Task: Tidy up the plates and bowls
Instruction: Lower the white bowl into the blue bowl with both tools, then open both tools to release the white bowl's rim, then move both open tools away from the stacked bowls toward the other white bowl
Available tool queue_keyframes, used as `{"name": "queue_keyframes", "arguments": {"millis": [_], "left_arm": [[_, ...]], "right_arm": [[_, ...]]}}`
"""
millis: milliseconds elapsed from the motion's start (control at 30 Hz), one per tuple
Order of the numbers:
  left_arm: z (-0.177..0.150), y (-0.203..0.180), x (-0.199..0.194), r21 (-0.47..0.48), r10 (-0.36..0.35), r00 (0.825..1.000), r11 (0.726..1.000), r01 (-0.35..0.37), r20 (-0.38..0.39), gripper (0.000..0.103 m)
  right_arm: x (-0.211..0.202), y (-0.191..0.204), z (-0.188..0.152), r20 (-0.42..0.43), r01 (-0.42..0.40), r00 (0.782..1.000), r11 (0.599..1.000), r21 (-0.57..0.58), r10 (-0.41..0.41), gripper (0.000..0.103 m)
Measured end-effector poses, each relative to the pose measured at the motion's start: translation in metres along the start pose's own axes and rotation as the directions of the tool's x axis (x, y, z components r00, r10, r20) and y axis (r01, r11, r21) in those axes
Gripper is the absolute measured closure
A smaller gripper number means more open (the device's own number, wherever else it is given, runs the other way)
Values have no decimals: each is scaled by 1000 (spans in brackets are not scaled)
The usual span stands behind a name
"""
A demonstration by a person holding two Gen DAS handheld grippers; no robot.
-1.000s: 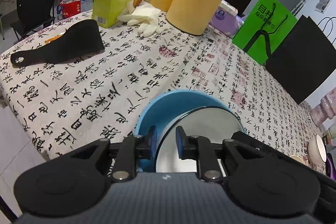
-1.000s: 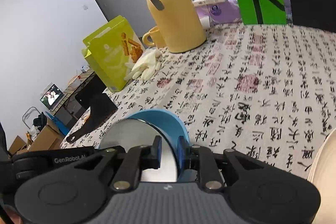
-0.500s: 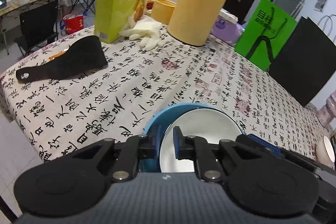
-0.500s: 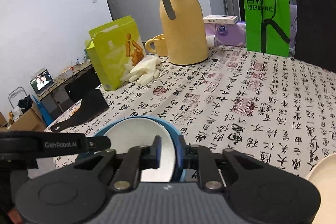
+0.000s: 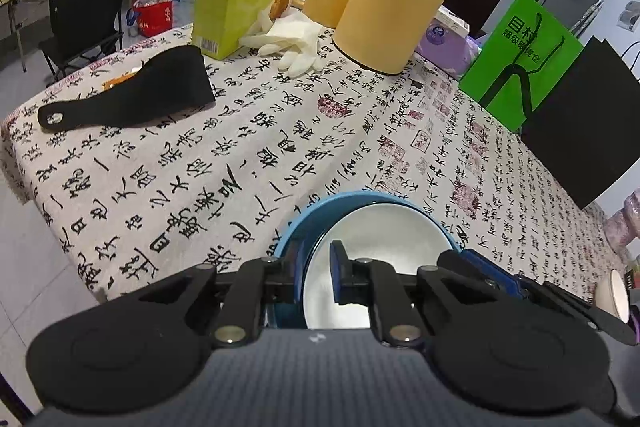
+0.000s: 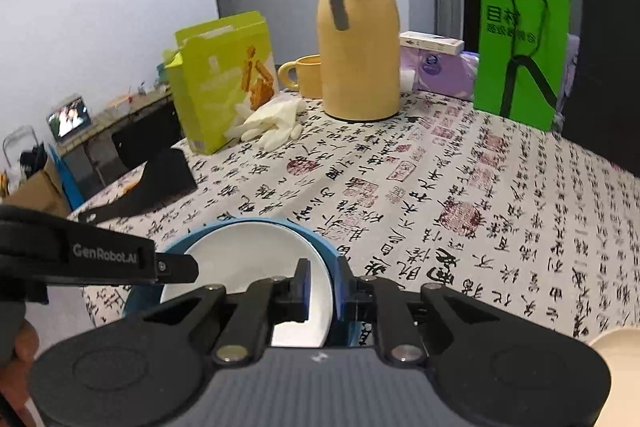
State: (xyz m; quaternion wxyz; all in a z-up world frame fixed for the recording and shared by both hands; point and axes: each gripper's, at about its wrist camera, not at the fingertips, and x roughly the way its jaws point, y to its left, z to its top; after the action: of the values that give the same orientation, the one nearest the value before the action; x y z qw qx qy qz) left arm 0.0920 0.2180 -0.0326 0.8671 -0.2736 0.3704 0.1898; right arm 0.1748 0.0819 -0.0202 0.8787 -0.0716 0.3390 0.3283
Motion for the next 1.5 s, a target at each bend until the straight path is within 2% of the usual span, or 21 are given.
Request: {"name": "queue_keyframes", "arguments": {"millis": [200, 300, 400, 467, 533, 633, 833, 933, 1033, 1067, 1100, 1133, 1167, 1200, 1300, 1500], "left_arm": [[-1, 3, -1, -17, -3, 1000, 1000, 2, -14, 89], [-1, 4, -1, -30, -9, 1000, 1000, 9, -15, 89], [-3, 7, -2, -27, -7, 1000, 1000, 7, -8, 88], [-4, 10, -4, -27, -37, 999, 999, 37, 6, 88], [-5, 10, -9, -16, -43, 999, 999, 43, 33, 87], [-4, 7, -17, 16, -56, 995, 998, 55, 77, 75], [-9, 7, -20, 62, -36, 992, 998, 29, 124, 69], [-14, 8, -21, 89, -37, 988, 996, 24, 147, 59], [-21, 7, -26, 124, -47, 978, 992, 22, 204, 36], [-23, 7, -28, 135, -49, 973, 991, 18, 226, 31], [-26, 6, -31, 146, -53, 966, 989, 16, 252, 21], [-29, 6, -35, 156, -62, 957, 988, 18, 283, 14], [-31, 6, -38, 165, -69, 949, 986, 19, 307, 9], [-35, 6, -42, 174, -83, 938, 984, 25, 335, 0], [-45, 7, -50, 196, -121, 909, 980, 45, 399, 0], [-64, 8, -61, 215, -150, 873, 975, 53, 465, 0]], "right_arm": [[-2, -1, 2, -2, -21, 1000, 1000, 3, 21, 89], [-1, 3, 2, -6, -20, 1000, 1000, -23, 20, 83], [-6, -4, 2, 13, -81, 997, 996, 22, 81, 81], [-13, -12, 3, 48, -123, 992, 991, 56, 120, 82], [-22, -18, 3, 90, -134, 988, 988, 74, 127, 82], [-30, -23, 4, 106, -128, 987, 989, 78, 119, 82], [-28, -33, -5, 75, -123, 991, 987, 104, 115, 79], [-27, -38, -11, 65, -125, 991, 984, 126, 118, 74], [-30, -39, -18, 85, -140, 988, 981, 135, 129, 56], [-33, -39, -21, 99, -142, 987, 981, 132, 130, 45], [-36, -39, -23, 117, -142, 985, 982, 126, 127, 33], [-39, -39, -26, 136, -138, 983, 983, 121, 122, 27], [-43, -39, -29, 156, -131, 981, 984, 117, 112, 13], [-47, -40, -32, 176, -125, 979, 985, 117, 103, 5], [-61, -44, -41, 244, -105, 967, 988, 115, 74, 0], [-92, -50, -62, 345, -90, 937, 991, 99, 50, 0]]}}
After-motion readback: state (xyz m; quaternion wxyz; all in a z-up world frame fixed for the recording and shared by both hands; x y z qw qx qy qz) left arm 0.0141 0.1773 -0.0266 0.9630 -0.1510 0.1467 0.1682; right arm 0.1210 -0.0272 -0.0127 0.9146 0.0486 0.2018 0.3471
